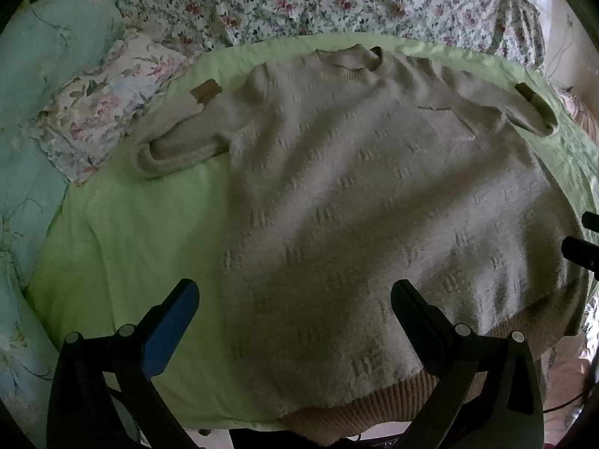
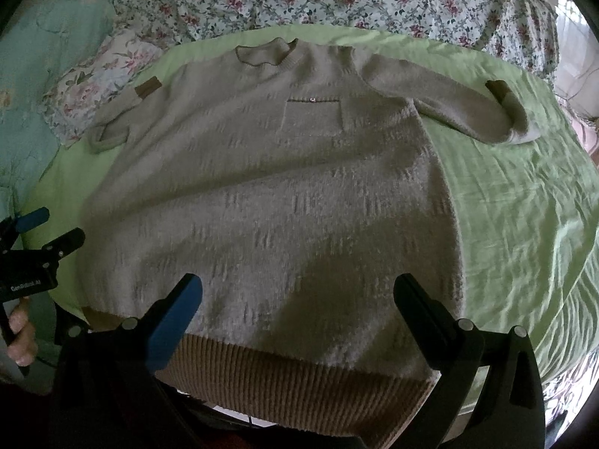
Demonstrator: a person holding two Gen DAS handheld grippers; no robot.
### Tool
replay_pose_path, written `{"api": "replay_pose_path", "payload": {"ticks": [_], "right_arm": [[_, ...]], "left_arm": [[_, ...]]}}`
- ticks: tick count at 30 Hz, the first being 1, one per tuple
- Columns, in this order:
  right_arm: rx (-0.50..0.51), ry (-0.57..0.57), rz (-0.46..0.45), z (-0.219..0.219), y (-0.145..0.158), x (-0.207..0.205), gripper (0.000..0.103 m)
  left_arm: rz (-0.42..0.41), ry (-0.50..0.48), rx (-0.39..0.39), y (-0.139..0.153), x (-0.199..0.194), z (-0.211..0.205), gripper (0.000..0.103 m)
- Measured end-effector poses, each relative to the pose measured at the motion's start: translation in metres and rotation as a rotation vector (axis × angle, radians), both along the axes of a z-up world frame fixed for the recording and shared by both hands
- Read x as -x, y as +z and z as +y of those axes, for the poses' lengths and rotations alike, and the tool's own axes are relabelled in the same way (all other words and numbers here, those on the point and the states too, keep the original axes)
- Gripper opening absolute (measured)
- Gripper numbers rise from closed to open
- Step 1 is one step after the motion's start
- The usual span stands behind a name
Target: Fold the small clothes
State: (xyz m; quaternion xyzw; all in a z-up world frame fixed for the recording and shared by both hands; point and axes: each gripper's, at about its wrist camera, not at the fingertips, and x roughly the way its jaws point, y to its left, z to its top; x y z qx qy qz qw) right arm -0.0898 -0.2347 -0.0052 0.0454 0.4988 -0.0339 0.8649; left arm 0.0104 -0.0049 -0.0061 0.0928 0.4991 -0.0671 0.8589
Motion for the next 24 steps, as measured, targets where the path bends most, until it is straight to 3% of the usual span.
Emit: {"api": "replay_pose_path", "payload": {"ticks": [1,7,24], "right_arm": [[-0.027,0.000,-0.015,-0.001,0.000,0.000,0.102],[0.025,0.003,0.015,-0.001,-0.006,-0.007,0.102],[-0.075,-0.024,-0.055,-0.024,-0.009,-0.023,0.102]], "left_arm": [[0.000,0.000,0.000,0.000,0.000,0.000,0.103],[-0.002,0.000,-0.004,-0.004,-0.006,0.001,0.103],[-0.007,-0.007,-0.020,-0.011,-0.040,-0.011,0.102]]}}
